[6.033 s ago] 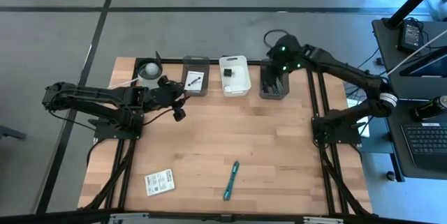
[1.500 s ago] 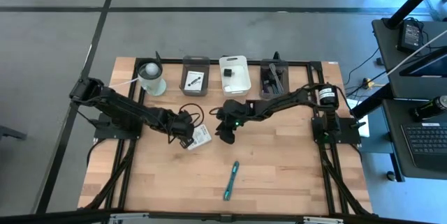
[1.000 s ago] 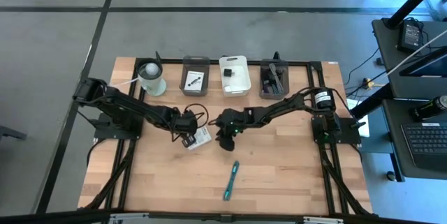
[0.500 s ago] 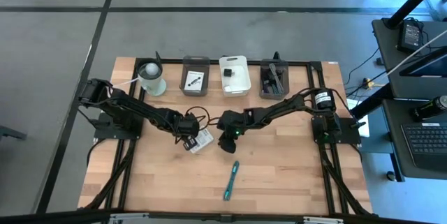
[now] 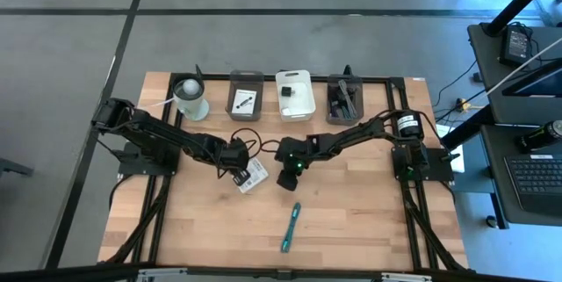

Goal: Pick and place items into bin
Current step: Put the card reader box into the left black bin

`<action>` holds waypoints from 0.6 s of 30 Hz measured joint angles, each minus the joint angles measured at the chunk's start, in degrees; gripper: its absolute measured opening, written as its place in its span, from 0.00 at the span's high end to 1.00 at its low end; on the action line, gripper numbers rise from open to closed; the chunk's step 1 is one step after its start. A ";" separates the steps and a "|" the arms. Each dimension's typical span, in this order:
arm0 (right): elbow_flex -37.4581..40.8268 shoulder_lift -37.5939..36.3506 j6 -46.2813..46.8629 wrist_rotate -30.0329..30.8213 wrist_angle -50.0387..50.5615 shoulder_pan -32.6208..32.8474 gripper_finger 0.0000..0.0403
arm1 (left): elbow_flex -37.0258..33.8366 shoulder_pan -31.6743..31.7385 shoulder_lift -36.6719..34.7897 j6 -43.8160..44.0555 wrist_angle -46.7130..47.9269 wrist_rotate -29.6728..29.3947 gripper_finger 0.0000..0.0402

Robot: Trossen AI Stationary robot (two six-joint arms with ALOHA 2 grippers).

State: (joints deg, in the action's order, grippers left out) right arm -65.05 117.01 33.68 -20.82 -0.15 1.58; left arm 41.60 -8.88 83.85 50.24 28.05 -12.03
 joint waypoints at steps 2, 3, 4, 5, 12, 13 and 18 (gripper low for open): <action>0.02 -0.01 1.87 -0.28 0.13 0.00 0.66 | 0.00 -0.02 0.00 0.07 -0.47 1.64 0.99; 0.08 -0.31 2.64 -0.32 0.41 0.02 0.66 | 0.00 -0.14 0.00 0.07 -0.79 2.19 0.99; 0.14 -0.57 3.62 -0.37 1.00 0.10 0.67 | 0.00 -0.25 0.00 0.03 -1.02 2.68 1.00; 0.21 -0.90 4.13 -0.31 1.12 0.19 0.67 | 0.00 -0.45 0.00 -0.45 -1.06 2.68 1.00; 0.32 -6.02 10.41 3.09 2.04 0.61 0.74 | 0.00 -0.61 0.04 -7.85 -0.35 2.73 0.99; 0.32 -6.14 12.33 3.51 1.20 0.92 0.76 | 0.00 -0.47 0.04 -8.50 -0.14 2.73 1.00; 0.25 -5.77 20.35 11.52 -2.18 4.68 0.79 | 0.00 -0.34 0.04 -11.53 0.80 2.73 0.99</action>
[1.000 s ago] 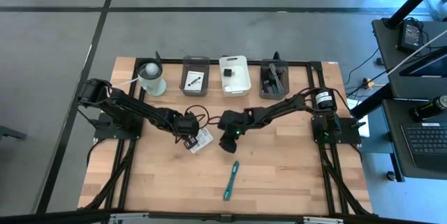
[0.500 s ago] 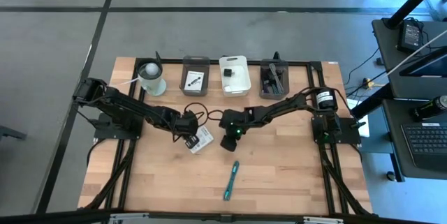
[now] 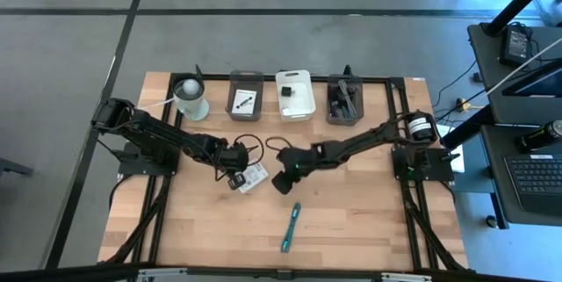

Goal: Pick and place items into bin
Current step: Put the card reader box into the left black bin

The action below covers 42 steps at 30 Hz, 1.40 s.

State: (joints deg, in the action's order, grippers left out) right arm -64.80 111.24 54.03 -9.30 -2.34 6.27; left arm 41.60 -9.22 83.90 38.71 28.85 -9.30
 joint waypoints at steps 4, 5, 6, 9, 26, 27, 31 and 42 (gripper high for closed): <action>0.03 0.20 5.58 6.28 0.30 2.78 0.80 | 0.00 -0.32 0.00 -1.56 0.08 0.41 1.00; 0.03 0.20 6.79 7.59 0.18 3.34 0.80 | 0.00 -0.41 0.00 -1.84 0.07 0.35 1.00; 0.03 0.20 7.53 8.78 0.10 3.84 0.80 | 0.00 -0.43 0.00 -1.99 0.03 0.17 1.00; 0.03 0.20 10.14 11.01 0.16 5.14 0.80 | 0.00 -0.43 -0.51 -2.04 -0.28 -0.09 0.99; 0.01 0.20 10.26 17.83 0.03 6.60 0.80 | 0.13 -0.45 2.66 -1.19 -3.83 2.55 0.99; 0.01 0.20 10.26 17.83 0.04 6.60 0.80 | 0.13 -0.37 2.69 -1.11 -3.82 2.31 0.99; 0.01 0.18 11.93 17.83 0.48 6.58 0.80 | 0.13 -0.32 2.69 -0.99 -3.74 1.90 1.00; -0.05 6.56 20.67 15.65 -8.28 5.39 0.71 | 0.13 -0.34 2.73 -0.31 -3.48 1.88 0.99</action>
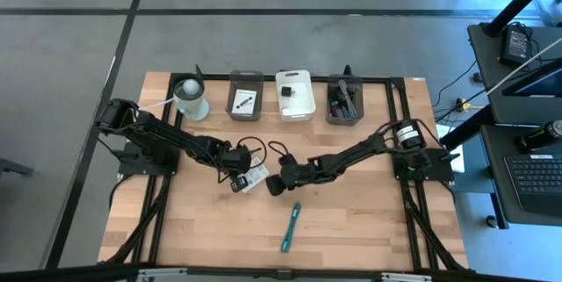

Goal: Pick and place items into bin
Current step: Put the card reader box into the left black bin

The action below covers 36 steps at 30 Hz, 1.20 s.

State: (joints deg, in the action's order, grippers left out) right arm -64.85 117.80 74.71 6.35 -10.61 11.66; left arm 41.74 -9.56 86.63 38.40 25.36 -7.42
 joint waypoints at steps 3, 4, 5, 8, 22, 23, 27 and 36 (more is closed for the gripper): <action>0.05 0.72 0.05 -0.02 -3.10 -0.30 0.66 | -0.02 0.00 0.00 0.02 0.15 0.01 1.00; 0.05 0.70 0.03 0.00 -3.30 -0.48 0.65 | -0.02 0.00 0.00 0.01 0.15 0.02 1.00; 0.03 0.70 0.01 0.02 -3.51 -0.66 0.63 | -0.02 0.00 0.00 0.01 0.20 0.00 1.00; 0.03 0.70 -0.17 0.03 -3.31 -1.33 0.59 | -0.04 0.02 0.00 -0.03 0.26 0.00 0.99; 0.03 0.70 -1.72 0.07 -3.32 -3.26 0.55 | -0.07 2.21 0.00 -1.04 0.54 2.52 1.00; 0.03 0.70 -1.78 0.09 -3.32 -3.36 0.55 | -0.07 2.40 0.00 -1.24 0.52 2.70 0.99; 0.03 0.70 -1.89 0.09 -3.32 -3.56 0.54 | -0.09 3.24 0.01 -2.17 0.40 2.67 1.00; -0.11 2.03 -1.48 0.29 -4.88 -3.66 0.54 | -0.11 4.87 0.04 -3.22 0.13 3.06 1.00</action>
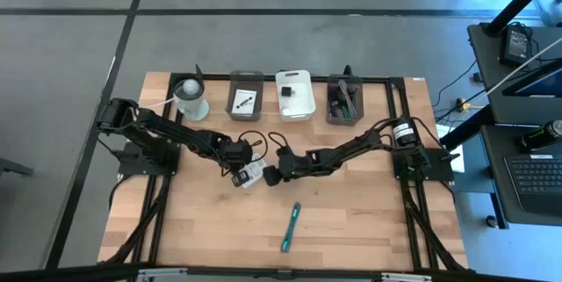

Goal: Pick and place items into bin
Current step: Put the card reader box into the left black bin

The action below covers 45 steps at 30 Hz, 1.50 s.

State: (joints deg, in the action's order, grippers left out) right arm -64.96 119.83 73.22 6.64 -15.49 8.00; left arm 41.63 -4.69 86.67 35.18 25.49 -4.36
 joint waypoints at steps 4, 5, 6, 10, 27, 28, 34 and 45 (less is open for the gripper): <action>-0.03 1.06 0.26 0.17 -3.23 -0.02 0.54 | 0.00 -0.02 0.00 0.00 -0.02 -0.07 0.99; -0.03 1.12 0.28 0.16 -3.83 -0.04 0.54 | 0.00 -0.02 0.00 0.00 0.06 -0.14 0.99; -0.03 1.16 0.29 0.12 -3.95 -0.14 0.54 | 0.00 -0.02 0.00 0.00 0.12 -0.15 0.99; -0.03 1.22 0.07 -1.35 -3.92 -0.62 0.54 | 0.00 0.04 0.00 0.02 0.24 -0.17 1.00; 0.20 0.19 -1.52 -6.42 -3.71 -0.93 0.54 | -0.17 0.04 -5.31 1.07 0.34 0.33 0.99; 0.34 -0.07 -1.81 -6.65 -3.21 -1.05 0.54 | -0.15 0.03 -5.29 1.07 0.81 -0.27 0.99; 0.37 -0.17 -2.36 -6.64 -2.92 -1.31 0.54 | -0.13 0.03 -4.40 0.67 3.30 -1.71 1.00; 0.30 -0.35 -2.51 -6.47 -2.07 -1.31 0.54 | -0.07 -0.09 -3.37 0.66 2.59 -0.83 0.99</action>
State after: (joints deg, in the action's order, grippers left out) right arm -64.66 119.48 70.72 0.16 -17.56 6.70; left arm 41.56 -4.78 83.31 35.83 28.08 -5.19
